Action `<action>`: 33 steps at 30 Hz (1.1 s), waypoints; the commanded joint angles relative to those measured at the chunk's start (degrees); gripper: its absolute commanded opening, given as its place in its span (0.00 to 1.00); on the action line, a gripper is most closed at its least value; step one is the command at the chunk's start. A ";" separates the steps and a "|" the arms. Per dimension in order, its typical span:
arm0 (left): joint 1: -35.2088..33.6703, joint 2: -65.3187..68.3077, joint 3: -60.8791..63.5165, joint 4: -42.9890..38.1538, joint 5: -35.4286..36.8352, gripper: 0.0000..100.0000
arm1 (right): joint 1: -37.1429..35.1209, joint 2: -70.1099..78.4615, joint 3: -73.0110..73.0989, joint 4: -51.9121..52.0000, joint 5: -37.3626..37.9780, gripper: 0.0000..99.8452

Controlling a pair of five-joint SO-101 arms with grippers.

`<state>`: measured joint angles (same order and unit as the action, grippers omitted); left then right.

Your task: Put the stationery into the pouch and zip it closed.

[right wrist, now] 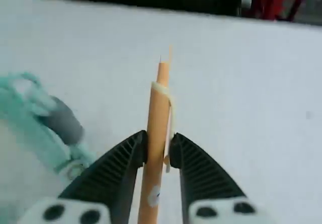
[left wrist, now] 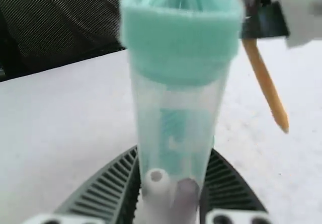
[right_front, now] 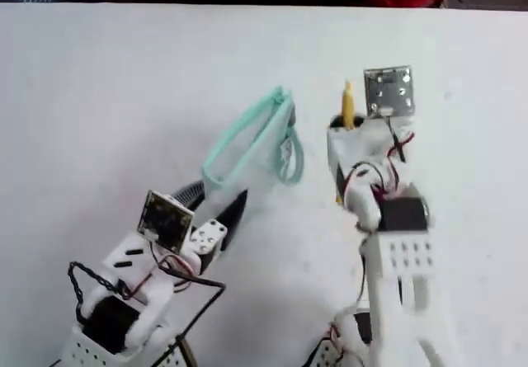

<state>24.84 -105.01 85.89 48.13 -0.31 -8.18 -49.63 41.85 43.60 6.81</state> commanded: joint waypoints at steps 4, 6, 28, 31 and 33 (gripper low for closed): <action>0.84 0.31 -0.09 -0.70 -0.62 0.14 | -17.45 -6.46 -27.69 10.68 3.69 0.02; 0.84 0.31 -0.18 -0.70 -0.62 0.14 | -22.81 -4.70 -34.37 11.03 3.69 0.02; 0.84 0.31 0.00 -0.79 -0.62 0.14 | -30.20 13.23 -46.68 4.70 3.16 0.02; 0.84 0.31 0.00 -0.79 -0.62 0.14 | -30.81 13.23 -46.68 3.12 3.16 0.02; 0.84 0.31 0.09 -0.79 -0.62 0.14 | -30.81 13.32 -45.10 3.12 3.16 0.02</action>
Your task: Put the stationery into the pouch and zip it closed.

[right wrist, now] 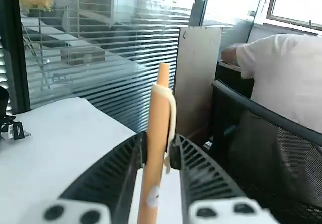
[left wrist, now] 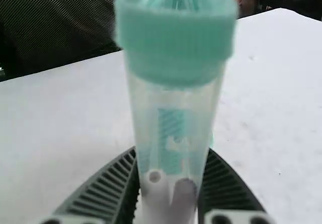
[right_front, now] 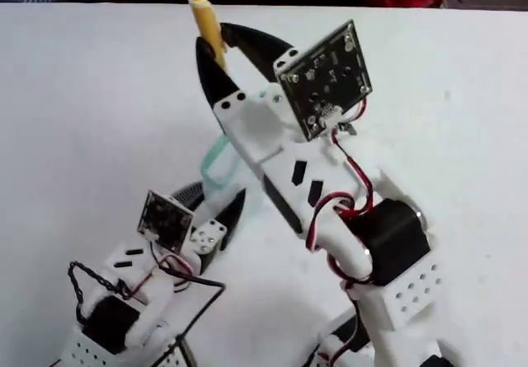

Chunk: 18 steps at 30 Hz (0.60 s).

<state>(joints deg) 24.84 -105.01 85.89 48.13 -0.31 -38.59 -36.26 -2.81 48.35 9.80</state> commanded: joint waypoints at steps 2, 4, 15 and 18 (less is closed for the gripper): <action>0.84 0.31 0.09 -0.79 -0.62 0.14 | -0.04 -0.13 3.34 -3.12 0.18 0.02; 0.75 0.31 0.09 -1.23 -0.62 0.14 | 0.92 -0.66 8.09 -4.79 0.18 0.02; 0.31 0.31 0.09 -1.41 -0.18 0.16 | 1.71 -13.32 24.00 -1.98 0.79 0.02; 0.31 0.31 0.09 -1.49 -0.18 0.16 | 3.91 -14.90 26.73 0.84 0.79 0.02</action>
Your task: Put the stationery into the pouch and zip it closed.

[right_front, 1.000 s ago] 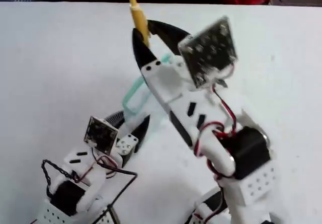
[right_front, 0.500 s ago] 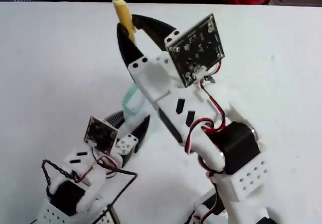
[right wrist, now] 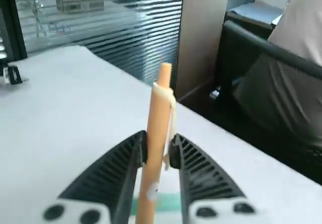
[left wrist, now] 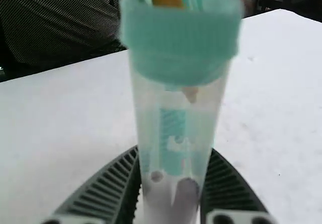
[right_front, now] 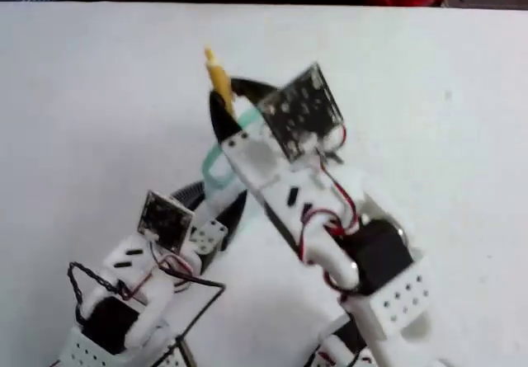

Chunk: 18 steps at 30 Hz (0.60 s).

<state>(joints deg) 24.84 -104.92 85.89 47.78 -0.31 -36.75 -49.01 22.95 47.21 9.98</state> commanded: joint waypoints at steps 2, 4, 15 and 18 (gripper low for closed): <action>0.31 0.22 0.00 -1.14 -0.18 0.16 | 3.82 -1.98 1.49 4.18 1.85 0.02; 0.31 0.22 0.00 -1.14 -0.18 0.16 | 5.14 -2.07 2.02 5.76 4.22 0.02; 0.31 0.22 0.09 -0.97 -0.18 0.16 | 1.10 -1.98 4.75 8.57 9.93 0.02; 0.31 0.22 0.09 -0.88 -0.18 0.16 | 0.04 -1.98 6.51 8.57 10.29 0.02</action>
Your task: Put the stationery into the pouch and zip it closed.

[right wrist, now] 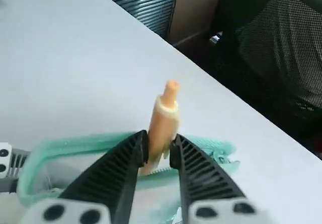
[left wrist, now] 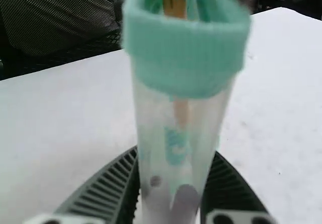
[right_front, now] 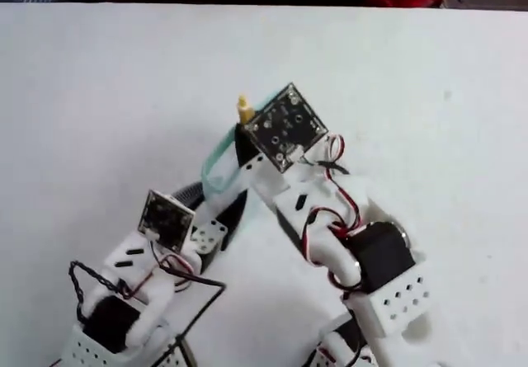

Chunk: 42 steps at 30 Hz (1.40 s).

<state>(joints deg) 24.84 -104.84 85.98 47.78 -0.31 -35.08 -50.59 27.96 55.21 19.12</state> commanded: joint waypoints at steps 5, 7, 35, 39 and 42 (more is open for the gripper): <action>0.31 0.13 0.00 -0.88 -0.18 0.16 | -0.92 -1.01 3.69 0.48 1.23 0.02; 0.31 0.13 0.00 -0.88 -0.18 0.16 | 0.13 -1.36 1.23 0.66 1.14 0.02; 0.40 0.13 0.00 -1.05 -0.18 0.16 | -1.19 0.84 -5.71 5.05 -3.16 0.02; 0.66 0.13 0.00 -1.05 -0.18 0.16 | -1.45 0.84 -5.80 5.67 -3.52 0.16; 0.66 0.13 0.00 -0.97 -0.18 0.16 | -1.19 0.84 -5.80 5.41 -5.63 0.24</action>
<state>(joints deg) 24.84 -104.75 85.98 47.78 -0.31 -37.19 -49.89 22.95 60.66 15.34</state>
